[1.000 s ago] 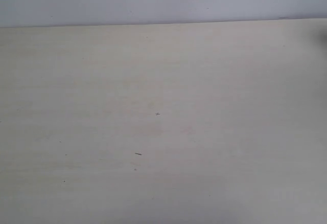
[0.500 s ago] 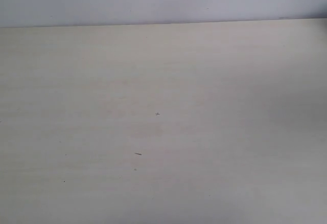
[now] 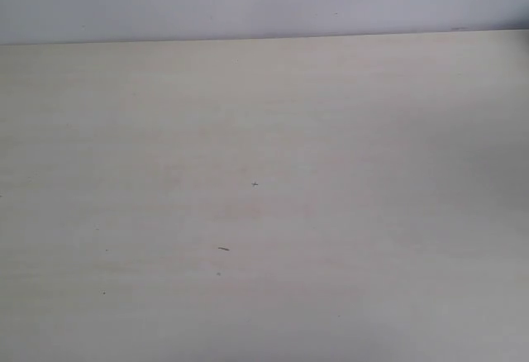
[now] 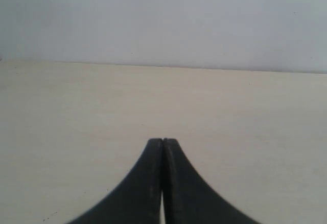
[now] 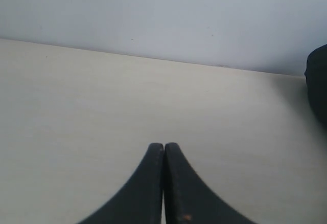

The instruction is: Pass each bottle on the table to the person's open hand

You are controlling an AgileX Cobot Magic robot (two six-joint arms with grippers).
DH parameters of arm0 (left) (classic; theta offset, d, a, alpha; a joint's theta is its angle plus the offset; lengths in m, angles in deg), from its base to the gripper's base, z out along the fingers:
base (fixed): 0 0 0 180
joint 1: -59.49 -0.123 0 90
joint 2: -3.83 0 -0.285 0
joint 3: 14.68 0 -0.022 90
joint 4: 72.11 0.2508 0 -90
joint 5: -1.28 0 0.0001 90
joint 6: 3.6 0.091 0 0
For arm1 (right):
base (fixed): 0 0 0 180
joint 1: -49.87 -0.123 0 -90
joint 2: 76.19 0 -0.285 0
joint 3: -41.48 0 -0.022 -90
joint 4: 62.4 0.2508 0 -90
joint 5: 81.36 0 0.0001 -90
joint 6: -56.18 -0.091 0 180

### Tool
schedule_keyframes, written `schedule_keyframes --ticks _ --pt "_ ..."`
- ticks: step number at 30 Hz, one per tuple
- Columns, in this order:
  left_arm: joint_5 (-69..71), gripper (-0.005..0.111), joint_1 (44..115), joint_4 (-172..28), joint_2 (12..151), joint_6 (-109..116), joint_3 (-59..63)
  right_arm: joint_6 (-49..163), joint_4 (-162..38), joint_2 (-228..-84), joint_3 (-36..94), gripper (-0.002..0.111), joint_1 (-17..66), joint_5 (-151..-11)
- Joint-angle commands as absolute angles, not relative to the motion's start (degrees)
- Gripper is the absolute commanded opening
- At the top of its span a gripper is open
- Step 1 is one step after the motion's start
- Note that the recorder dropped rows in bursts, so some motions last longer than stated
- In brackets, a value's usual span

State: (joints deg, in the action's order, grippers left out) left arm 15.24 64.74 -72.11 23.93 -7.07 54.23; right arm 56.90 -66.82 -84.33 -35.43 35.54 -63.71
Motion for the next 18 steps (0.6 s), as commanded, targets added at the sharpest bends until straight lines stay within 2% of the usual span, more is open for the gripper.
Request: schedule_keyframes --ticks 1,6,18 --pt "15.1 0.0 64.7 -76.6 19.3 -2.3 58.6 57.0 -66.8 -84.0 -35.7 0.0 35.8 -63.9" --pt "16.6 0.0 64.7 -76.9 11.9 -2.6 62.4 57.0 -66.8 -84.0 -35.7 0.0 35.8 -63.9" --pt "19.2 0.0 64.7 -76.9 11.6 -2.4 62.5 56.9 -66.8 -84.0 -35.7 0.0 35.8 -63.9"
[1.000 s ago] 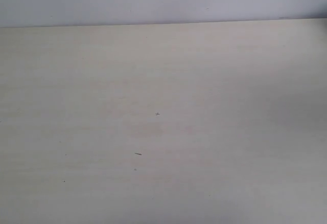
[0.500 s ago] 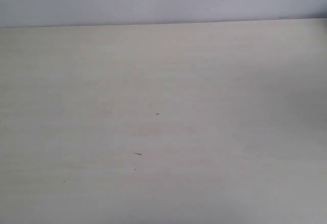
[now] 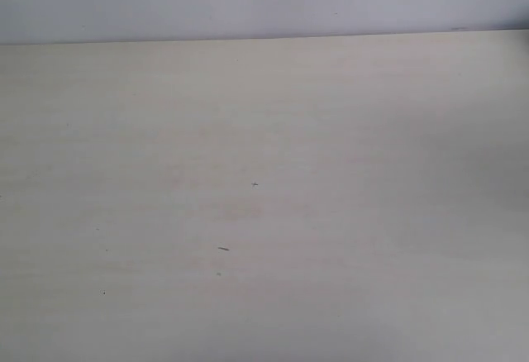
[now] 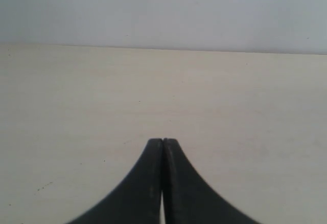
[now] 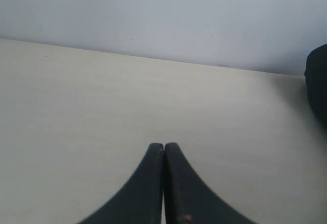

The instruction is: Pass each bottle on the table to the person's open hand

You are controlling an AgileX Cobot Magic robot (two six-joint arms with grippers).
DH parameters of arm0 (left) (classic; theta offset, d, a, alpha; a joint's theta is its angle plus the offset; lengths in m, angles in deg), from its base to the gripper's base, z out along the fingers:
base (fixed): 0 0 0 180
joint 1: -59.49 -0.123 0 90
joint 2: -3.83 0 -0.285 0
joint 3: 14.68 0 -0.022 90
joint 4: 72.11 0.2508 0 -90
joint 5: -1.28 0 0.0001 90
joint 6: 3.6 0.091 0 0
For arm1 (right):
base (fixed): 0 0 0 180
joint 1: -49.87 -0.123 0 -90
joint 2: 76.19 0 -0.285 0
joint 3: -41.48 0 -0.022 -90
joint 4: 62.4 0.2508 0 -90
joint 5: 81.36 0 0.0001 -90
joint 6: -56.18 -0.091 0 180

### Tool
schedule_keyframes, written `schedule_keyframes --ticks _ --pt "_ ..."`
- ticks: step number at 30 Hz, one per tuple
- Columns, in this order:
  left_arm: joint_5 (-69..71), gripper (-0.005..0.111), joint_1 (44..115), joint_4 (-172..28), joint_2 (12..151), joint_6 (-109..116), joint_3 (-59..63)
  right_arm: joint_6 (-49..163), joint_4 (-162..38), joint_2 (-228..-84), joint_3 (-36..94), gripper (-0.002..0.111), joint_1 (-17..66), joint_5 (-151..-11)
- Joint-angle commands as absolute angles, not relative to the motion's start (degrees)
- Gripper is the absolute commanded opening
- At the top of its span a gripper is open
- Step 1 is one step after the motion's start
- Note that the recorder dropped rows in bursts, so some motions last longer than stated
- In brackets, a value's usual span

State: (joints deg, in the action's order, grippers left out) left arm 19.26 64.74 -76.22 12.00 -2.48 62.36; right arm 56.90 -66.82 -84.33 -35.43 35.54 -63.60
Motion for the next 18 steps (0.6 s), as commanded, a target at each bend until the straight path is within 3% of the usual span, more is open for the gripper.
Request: schedule_keyframes --ticks 1,18 --pt "19.2 0.0 64.7 -76.9 11.6 -2.4 62.5 56.9 -66.8 -84.0 -35.7 0.0 35.8 -64.1" --pt "19.2 0.0 64.7 -76.9 11.6 -2.3 62.5 56.5 -66.8 -84.0 -35.7 0.0 35.8 -64.1"
